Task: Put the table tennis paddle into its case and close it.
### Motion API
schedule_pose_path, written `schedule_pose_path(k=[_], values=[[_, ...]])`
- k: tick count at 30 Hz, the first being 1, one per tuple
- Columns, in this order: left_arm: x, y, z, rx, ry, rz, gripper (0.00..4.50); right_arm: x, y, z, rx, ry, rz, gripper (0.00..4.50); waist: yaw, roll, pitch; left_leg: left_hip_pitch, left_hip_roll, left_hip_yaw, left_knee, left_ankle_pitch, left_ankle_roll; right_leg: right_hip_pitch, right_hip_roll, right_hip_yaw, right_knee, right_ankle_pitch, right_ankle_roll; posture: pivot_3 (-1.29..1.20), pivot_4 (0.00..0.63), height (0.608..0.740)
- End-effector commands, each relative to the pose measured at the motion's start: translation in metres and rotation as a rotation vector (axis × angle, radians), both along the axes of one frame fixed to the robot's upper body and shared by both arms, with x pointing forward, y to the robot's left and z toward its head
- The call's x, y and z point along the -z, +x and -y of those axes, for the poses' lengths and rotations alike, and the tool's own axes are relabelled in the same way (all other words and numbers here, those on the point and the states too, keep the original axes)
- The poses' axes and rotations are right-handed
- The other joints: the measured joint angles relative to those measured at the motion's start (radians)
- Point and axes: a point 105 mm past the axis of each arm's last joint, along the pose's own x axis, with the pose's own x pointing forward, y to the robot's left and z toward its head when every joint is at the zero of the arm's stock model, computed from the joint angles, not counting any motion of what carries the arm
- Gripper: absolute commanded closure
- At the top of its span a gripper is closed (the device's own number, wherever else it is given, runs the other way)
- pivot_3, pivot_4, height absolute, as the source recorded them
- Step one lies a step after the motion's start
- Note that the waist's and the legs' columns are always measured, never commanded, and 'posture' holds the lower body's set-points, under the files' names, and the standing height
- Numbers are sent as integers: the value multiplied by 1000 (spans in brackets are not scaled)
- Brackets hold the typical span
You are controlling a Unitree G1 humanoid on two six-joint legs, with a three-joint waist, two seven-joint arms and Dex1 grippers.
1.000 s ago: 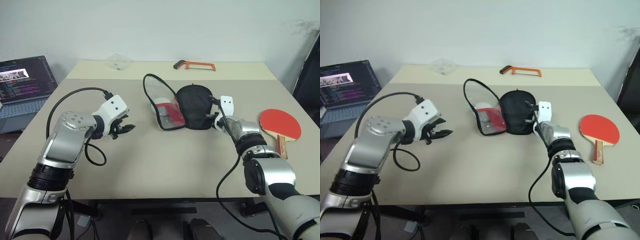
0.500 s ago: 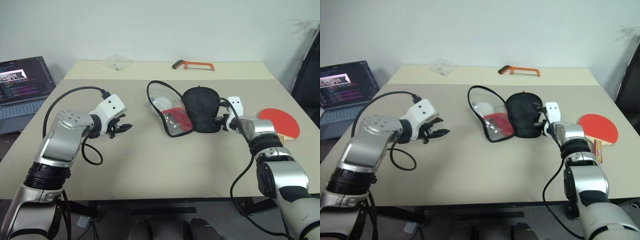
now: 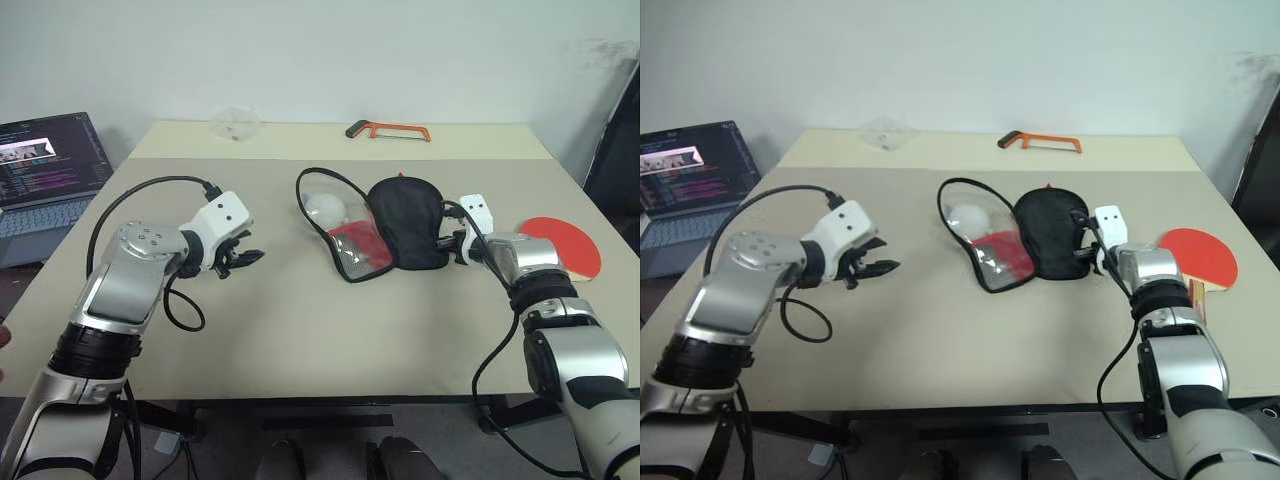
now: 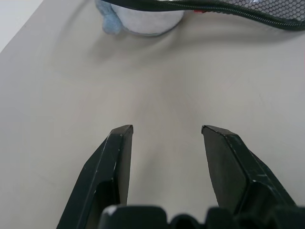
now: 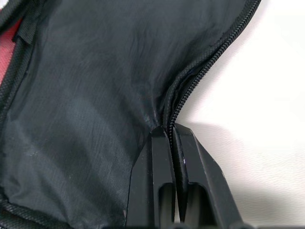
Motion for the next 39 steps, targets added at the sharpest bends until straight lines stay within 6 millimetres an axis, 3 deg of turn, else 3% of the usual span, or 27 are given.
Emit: schedule_pose_path(k=[1, 8, 9, 15, 20, 22, 27, 33, 39], values=[[-16, 4, 3, 11, 4, 63, 1986, -11, 4, 15, 26, -46, 49, 4481, 0, 0, 0, 0, 0, 0, 0, 0, 0, 0, 0, 0, 0, 0, 0, 0, 150, 740], [-17, 8, 6, 14, 3, 70, 1986, -13, 5, 18, 25, -51, 57, 4481, 2, 0, 0, 0, 0, 0, 2, 0, 0, 1, 0, 0, 0, 0, 1, 0, 150, 740], [-17, 9, 6, 14, 2, 70, 1986, -14, 6, 18, 24, -47, 57, 4279, 2, 0, 0, 0, 0, 0, 2, 0, 0, 1, 0, 0, 0, 0, 1, 0, 150, 740], [-19, 9, 10, 45, -15, 73, 1986, -32, 7, 19, 38, -9, 94, 2524, 1, 0, 0, 0, 0, 0, 1, 0, 0, 0, 0, 0, 0, 0, 0, 0, 150, 740], [-38, 8, 15, 133, -64, 144, 1986, -82, -2, 32, 84, 36, 189, 809, 2, 1, 1, -1, 0, 0, 1, 0, 0, -1, 0, 0, 0, 0, 0, 0, 150, 740], [-48, 4, 19, 198, -105, 175, 1986, -93, -11, 43, 132, 34, 213, 94, 4, 1, 1, -2, 0, 0, 1, 0, 0, -1, 0, 0, 0, 0, 0, 0, 150, 740], [-63, -24, 32, 410, -222, 143, 1986, -96, -40, 86, 376, -6, 235, 35, 12, 1, 1, -3, 0, -1, 0, 0, 0, -1, 0, -1, -1, 0, 0, 0, 150, 740], [-51, -41, 42, 524, -243, 48, 1986, -69, -67, 136, 681, -39, 162, 35, 10, 1, 1, -2, 0, 0, 1, 0, 0, -1, 0, 0, 0, 0, 0, 0, 150, 740], [-42, -38, 52, 537, -246, 27, 1986, -47, -75, 148, 790, -15, 47, 35, 4, 1, 1, -2, 0, 1, 2, 1, 1, -1, 0, 1, 0, 0, 1, 0, 150, 740]])
